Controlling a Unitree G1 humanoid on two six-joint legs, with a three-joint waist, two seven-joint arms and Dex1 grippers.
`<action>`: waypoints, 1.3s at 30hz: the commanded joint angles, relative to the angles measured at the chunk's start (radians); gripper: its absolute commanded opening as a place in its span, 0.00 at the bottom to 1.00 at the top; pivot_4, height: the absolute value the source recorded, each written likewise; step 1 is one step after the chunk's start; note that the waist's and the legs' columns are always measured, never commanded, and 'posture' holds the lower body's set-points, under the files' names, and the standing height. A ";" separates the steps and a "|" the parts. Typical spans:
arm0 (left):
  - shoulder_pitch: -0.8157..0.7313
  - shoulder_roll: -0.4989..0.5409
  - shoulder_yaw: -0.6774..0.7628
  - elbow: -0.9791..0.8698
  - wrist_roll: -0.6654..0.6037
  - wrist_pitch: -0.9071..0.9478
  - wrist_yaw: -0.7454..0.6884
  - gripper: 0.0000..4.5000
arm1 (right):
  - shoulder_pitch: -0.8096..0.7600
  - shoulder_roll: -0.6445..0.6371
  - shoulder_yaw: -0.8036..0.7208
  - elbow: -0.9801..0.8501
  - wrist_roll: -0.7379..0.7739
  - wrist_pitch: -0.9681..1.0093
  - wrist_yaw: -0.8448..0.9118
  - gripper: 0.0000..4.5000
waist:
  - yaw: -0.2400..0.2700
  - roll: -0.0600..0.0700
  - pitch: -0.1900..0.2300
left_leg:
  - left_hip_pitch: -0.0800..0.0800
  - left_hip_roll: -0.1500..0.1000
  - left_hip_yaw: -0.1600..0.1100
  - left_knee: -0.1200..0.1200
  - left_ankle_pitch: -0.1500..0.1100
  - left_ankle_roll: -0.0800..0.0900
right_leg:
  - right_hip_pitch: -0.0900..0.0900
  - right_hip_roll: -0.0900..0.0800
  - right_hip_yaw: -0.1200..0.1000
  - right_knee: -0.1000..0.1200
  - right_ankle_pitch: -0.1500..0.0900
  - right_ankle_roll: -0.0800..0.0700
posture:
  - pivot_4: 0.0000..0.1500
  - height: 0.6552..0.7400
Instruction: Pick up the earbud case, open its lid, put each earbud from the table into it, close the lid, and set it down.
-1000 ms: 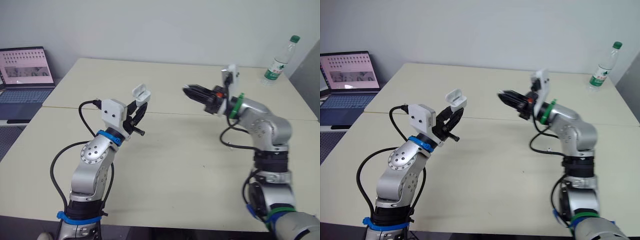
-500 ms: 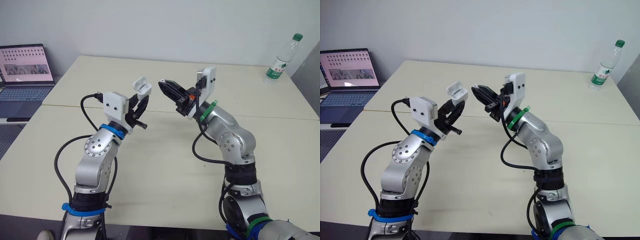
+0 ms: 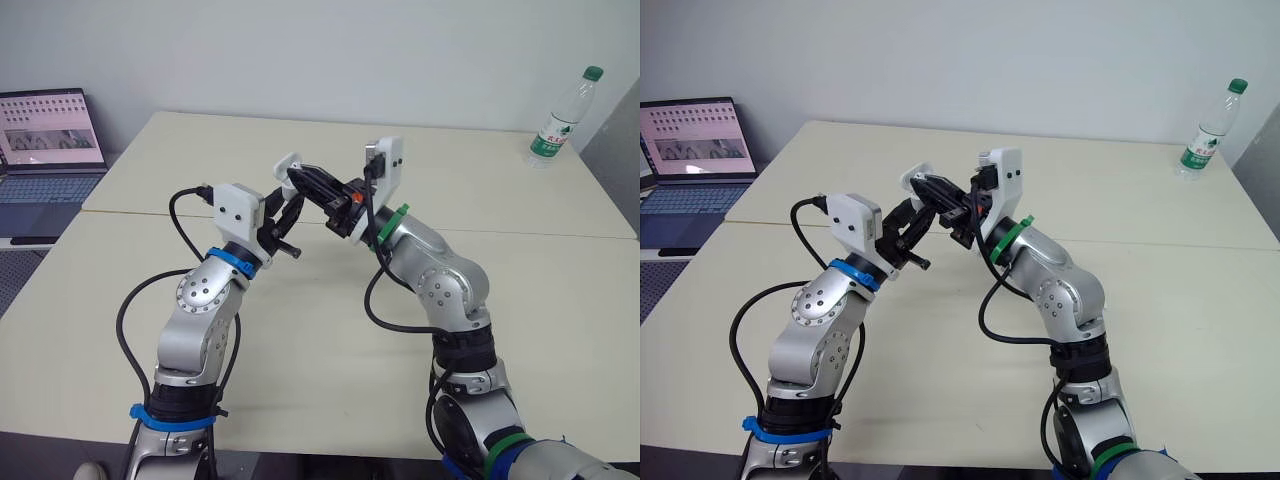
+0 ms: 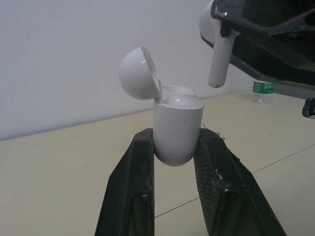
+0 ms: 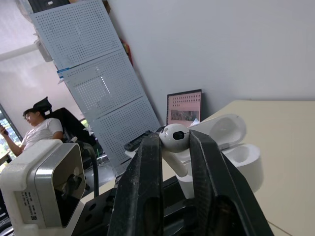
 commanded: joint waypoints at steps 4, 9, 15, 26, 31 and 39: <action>-0.014 -0.010 -0.018 -0.064 0.004 -0.020 0.001 0.17 | -0.042 0.004 0.002 0.016 0.011 -0.022 0.000 0.09 | 0.000 0.000 0.000 | 0.000 0.000 0.000 0.000 0.000 0.000 | 0.000 0.000 0.000 0.000 0.000 0.000 | 1.00 1.00; -0.014 -0.012 -0.019 -0.069 0.001 -0.017 0.001 0.17 | -0.057 -0.002 -0.013 0.038 0.012 -0.034 -0.007 0.09 | 0.000 0.000 0.000 | 0.000 0.000 0.000 0.000 0.000 0.000 | 0.000 0.000 0.000 0.000 0.000 0.000 | 1.00 1.00; -0.022 -0.012 -0.017 -0.064 -0.001 -0.019 -0.001 0.17 | -0.066 -0.018 -0.031 0.059 0.009 -0.050 -0.008 0.09 | 0.000 0.000 0.000 | 0.000 0.000 0.000 0.000 0.000 0.000 | 0.000 0.000 0.000 0.000 0.000 0.000 | 1.00 1.00; -0.030 -0.012 -0.015 -0.060 -0.003 -0.020 -0.004 0.17 | -0.033 -0.026 0.012 0.038 0.009 -0.037 -0.003 0.09 | 0.000 0.000 0.000 | 0.000 0.000 0.000 0.000 0.000 0.000 | -0.001 0.000 0.000 0.000 0.000 0.000 | 1.00 1.00; -0.029 -0.012 -0.017 -0.065 -0.003 -0.018 -0.003 0.17 | -0.028 -0.024 0.023 0.037 0.005 -0.033 -0.005 0.09 | 0.000 0.000 0.000 | 0.000 0.000 0.000 0.000 0.000 0.000 | -0.001 0.000 0.000 0.000 0.000 0.000 | 1.00 1.00; -0.031 -0.013 -0.017 -0.070 -0.004 -0.014 -0.002 0.17 | -0.021 -0.023 0.038 0.042 -0.004 -0.032 -0.012 0.09 | 0.000 0.000 0.000 | 0.000 0.000 0.000 0.000 0.000 0.000 | -0.001 0.000 0.000 0.000 0.000 0.000 | 1.00 1.00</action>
